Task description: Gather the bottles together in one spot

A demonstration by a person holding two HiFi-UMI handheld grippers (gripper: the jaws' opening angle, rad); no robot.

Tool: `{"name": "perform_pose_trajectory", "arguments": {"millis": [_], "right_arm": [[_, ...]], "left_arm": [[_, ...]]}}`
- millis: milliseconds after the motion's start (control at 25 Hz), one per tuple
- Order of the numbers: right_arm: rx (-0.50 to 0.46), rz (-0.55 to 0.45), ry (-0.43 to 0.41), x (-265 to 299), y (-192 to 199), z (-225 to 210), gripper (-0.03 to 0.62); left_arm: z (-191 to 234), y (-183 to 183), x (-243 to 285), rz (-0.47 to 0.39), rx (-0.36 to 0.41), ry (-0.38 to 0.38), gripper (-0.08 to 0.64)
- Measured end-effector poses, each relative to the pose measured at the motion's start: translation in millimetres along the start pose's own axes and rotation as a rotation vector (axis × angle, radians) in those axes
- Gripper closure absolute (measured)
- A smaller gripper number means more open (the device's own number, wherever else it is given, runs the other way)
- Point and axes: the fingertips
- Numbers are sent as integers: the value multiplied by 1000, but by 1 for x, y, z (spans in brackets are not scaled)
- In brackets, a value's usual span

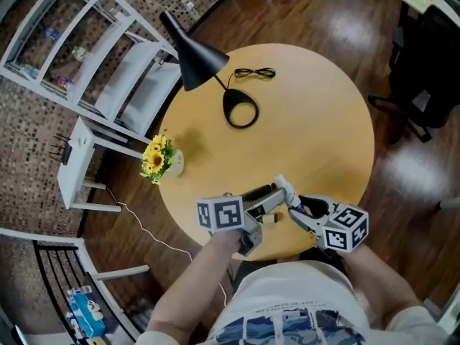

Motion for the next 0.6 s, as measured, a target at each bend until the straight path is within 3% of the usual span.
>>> {"name": "perform_pose_trajectory", "arguments": {"millis": [120, 200, 360, 480, 600], "right_arm": [[-93, -8, -21, 1, -2, 10, 396], [-157, 5, -15, 1, 0, 12, 396], [-278, 29, 12, 3, 2, 8, 396], [-358, 35, 46, 6, -1, 5, 393], [-388, 51, 112, 4, -4, -9, 385]], "left_arm": [[-1, -6, 11, 8, -49, 11, 300], [3, -7, 12, 3, -71, -8, 423], [-1, -10, 12, -2, -50, -11, 438], [-4, -19, 8, -5, 77, -57, 440], [9, -53, -6, -59, 322, -223, 440]]}}
Point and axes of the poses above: the fingertips, and each gripper's own axes: x forward along the fingers, z to its left, y out of its underside, and after that the axes turned 4 degrees about -x, right-handed
